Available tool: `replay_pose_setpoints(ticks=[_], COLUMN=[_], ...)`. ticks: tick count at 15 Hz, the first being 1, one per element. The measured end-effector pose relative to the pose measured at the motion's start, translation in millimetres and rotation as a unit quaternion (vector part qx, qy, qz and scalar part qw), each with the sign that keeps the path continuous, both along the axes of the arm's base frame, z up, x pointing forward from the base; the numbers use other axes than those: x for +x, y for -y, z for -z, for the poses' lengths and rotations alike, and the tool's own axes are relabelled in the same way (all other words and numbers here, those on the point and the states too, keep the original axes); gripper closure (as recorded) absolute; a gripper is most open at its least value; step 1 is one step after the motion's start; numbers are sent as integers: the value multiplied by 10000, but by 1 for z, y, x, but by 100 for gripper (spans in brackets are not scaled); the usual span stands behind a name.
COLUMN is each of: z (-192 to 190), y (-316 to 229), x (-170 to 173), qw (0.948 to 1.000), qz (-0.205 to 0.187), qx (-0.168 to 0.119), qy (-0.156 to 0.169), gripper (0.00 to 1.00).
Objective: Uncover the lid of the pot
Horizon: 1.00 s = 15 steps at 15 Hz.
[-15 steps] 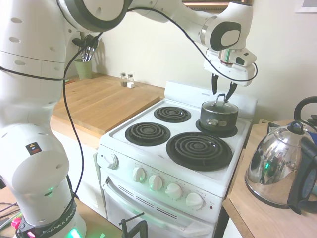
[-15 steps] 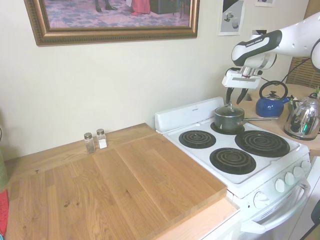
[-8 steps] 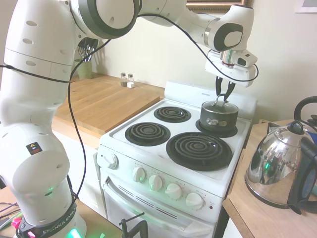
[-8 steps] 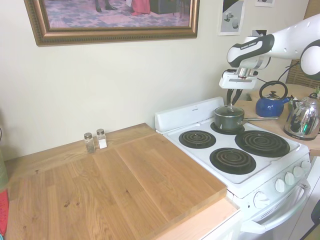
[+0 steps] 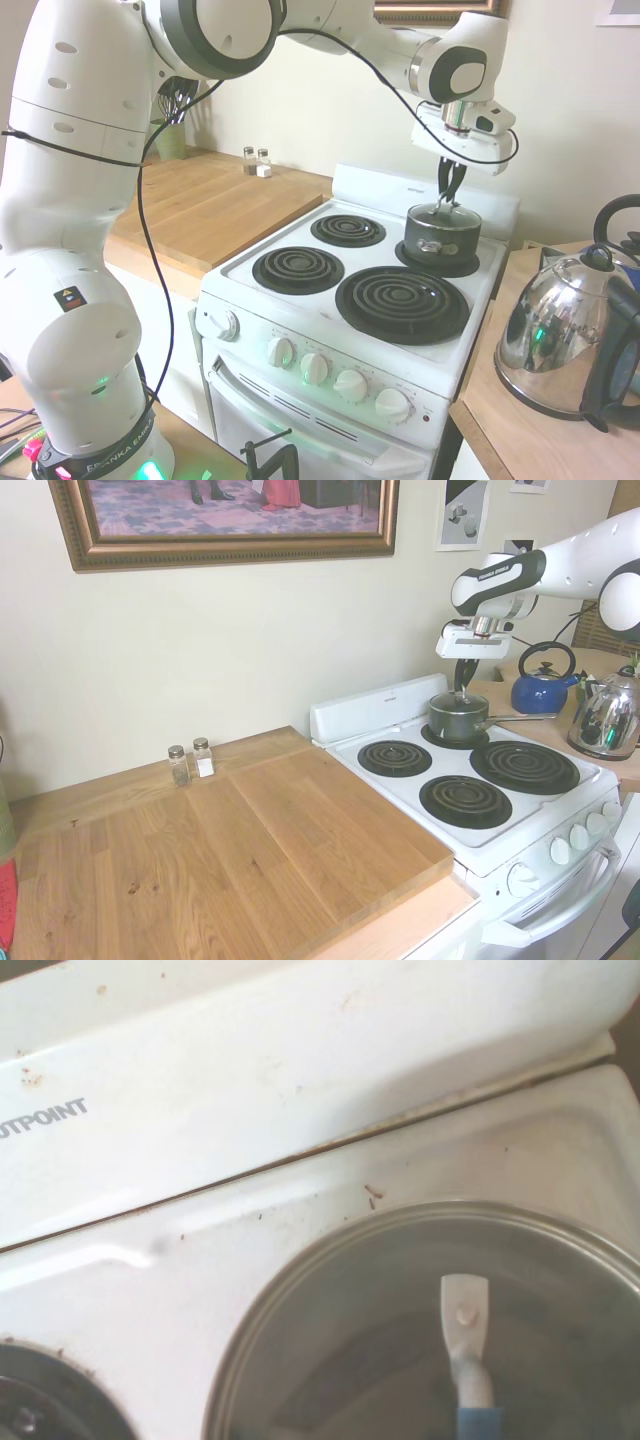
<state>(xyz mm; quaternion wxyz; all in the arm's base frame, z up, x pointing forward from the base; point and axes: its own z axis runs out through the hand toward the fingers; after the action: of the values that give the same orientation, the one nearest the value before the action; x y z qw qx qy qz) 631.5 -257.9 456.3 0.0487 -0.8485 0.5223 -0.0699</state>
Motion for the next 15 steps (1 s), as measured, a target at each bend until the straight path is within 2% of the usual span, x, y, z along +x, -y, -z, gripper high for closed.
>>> replay_pose_setpoints(ticks=[2,4,7,9,12,15], z=[-11,-37,-72,-77,-44,-8], y=[-8,-34,-105,-176,-296,-383], x=[-2,-13,-44,-70,-113,-120], qw=[9985,9927,9844,9789,9736,9642], qz=[57,45,-87,-374,-951,-1231], qx=[-486,-1061,-1584,-1866,-2021,-2345], qy=[253,570,762,747,462,146], gripper=[100,100,100,100,100,100])
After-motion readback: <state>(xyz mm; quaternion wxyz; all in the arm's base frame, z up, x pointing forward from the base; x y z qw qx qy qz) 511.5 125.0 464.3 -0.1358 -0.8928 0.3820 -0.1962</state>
